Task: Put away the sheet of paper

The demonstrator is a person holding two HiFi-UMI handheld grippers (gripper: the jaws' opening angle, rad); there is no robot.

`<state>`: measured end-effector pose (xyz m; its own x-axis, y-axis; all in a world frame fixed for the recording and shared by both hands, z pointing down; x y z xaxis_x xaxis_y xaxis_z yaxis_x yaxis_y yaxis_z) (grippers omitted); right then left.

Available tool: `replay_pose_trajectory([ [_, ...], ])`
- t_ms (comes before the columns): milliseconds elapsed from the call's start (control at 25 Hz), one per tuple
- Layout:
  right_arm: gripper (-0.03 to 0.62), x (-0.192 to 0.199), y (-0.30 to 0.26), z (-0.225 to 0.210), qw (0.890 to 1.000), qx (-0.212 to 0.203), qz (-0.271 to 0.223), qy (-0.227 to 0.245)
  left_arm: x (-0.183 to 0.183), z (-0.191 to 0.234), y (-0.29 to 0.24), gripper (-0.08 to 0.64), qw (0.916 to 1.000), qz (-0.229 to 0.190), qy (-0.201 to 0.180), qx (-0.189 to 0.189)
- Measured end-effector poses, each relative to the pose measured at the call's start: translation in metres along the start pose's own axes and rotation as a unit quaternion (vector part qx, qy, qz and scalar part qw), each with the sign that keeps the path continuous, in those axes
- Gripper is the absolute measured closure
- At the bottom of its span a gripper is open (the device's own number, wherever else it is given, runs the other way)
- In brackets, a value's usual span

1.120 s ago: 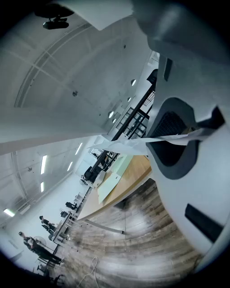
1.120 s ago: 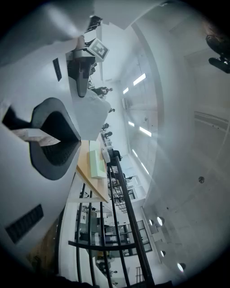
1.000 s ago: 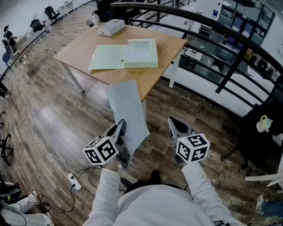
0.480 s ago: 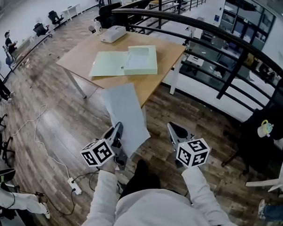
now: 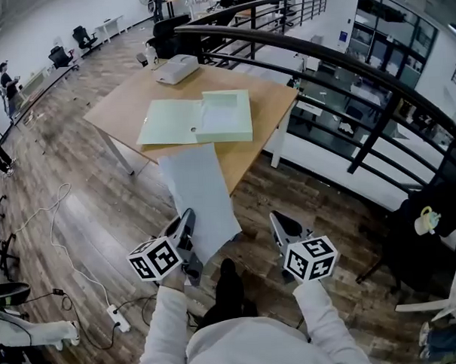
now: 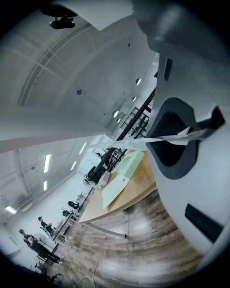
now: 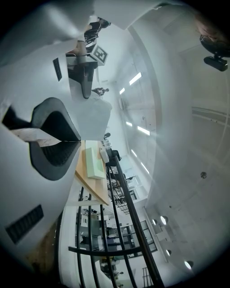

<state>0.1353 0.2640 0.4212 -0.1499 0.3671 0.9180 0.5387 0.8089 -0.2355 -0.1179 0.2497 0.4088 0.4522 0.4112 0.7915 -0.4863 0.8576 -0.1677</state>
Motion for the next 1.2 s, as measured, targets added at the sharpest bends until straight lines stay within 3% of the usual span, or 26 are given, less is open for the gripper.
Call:
replay_pose_trajectory([
  [800, 0.565, -0.072, -0.201, -0.036, 1.000, 0.014, 0.003, -0.003, -0.118, 0.109, -0.140, 0.543, 0.9995, 0.011, 0.014, 0.026],
  [1200, 0.565, -0.089, -0.243, -0.038, 0.999, 0.031, 0.008, 0.006, -0.152, 0.133, -0.172, 0.543, 0.9986, 0.012, 0.016, 0.050],
])
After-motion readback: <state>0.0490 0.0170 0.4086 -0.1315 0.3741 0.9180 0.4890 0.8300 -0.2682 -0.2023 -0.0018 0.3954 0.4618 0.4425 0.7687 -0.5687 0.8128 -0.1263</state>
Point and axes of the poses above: the fingertips, and each gripper's own axes: y backward along the fingers, z to its left, x out of its underside, the point moved 4 cm from there along y, backward along the fingers, and after that the axes turned 2 degrees about -y, right-handed, at the moved point
